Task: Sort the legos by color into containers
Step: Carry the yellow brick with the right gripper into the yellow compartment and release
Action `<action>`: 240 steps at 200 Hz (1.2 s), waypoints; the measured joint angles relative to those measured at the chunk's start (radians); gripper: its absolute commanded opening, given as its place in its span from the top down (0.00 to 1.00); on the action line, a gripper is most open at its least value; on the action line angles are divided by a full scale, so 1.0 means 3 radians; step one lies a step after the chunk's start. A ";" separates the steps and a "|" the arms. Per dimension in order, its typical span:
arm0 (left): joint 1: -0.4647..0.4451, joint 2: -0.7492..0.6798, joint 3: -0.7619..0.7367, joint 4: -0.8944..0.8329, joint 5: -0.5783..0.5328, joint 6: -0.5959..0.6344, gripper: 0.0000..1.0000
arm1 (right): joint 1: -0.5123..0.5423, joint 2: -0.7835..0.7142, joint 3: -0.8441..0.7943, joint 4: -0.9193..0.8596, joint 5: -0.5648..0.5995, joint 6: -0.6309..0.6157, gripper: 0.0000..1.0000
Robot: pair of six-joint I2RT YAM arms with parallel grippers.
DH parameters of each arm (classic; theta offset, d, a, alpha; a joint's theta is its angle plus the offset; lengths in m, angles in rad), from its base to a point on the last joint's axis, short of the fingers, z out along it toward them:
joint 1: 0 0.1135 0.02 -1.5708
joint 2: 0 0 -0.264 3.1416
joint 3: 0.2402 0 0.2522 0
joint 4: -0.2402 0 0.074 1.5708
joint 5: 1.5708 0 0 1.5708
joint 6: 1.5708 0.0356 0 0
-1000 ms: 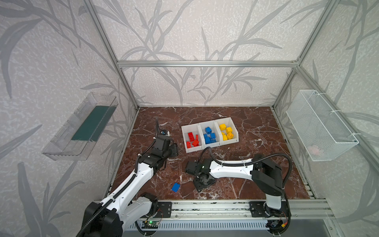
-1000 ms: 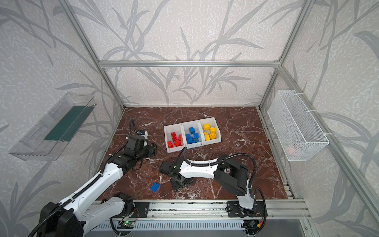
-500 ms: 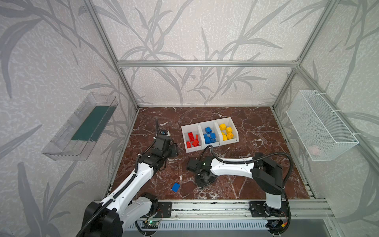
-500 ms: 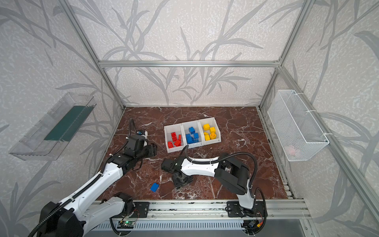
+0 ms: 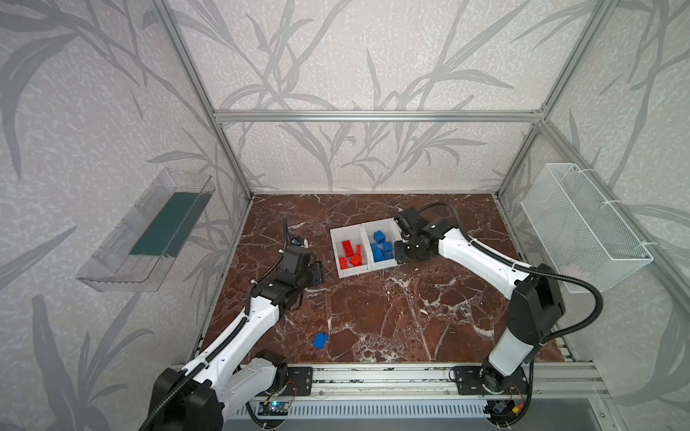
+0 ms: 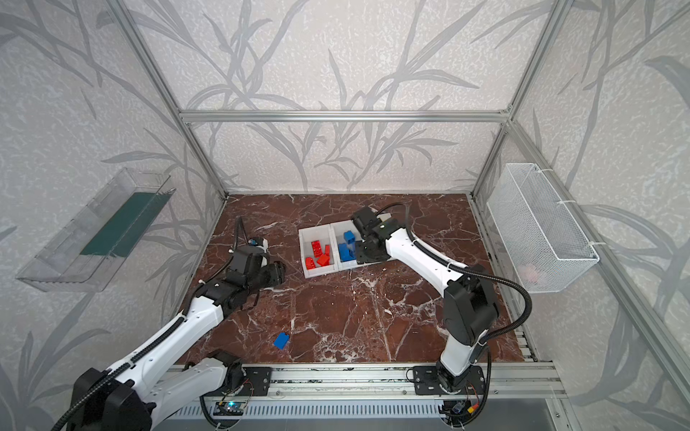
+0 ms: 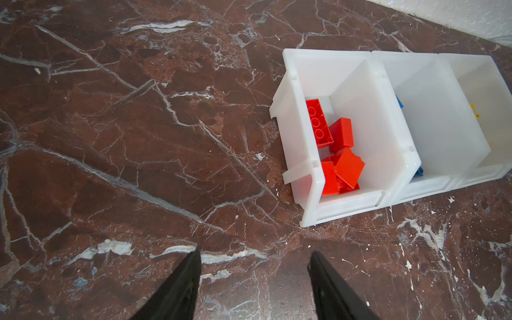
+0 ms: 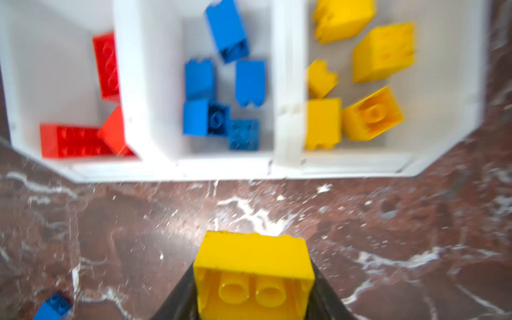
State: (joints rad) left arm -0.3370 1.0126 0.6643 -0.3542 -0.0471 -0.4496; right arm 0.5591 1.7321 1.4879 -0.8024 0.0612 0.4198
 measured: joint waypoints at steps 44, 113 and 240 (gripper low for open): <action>0.0000 -0.0117 -0.0067 -0.0064 0.0000 -0.0088 0.35 | -0.0537 0.0495 0.0615 0.0045 -0.0137 -0.0183 0.54; 0.0000 -0.0324 -0.0158 -0.0158 -0.0005 -0.0187 0.35 | -0.0721 0.1026 0.0867 0.0046 -0.0454 -0.0146 0.37; -0.0001 -0.0383 -0.0217 -0.0312 0.0170 -0.0184 0.33 | -0.0736 0.0561 0.0528 0.0139 -0.0650 -0.0120 0.33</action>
State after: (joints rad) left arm -0.3374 0.8978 0.5991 -0.4477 0.0040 -0.5049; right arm 0.3382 1.9003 1.6463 -0.7609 -0.1337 0.3840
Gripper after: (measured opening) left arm 0.673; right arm 0.666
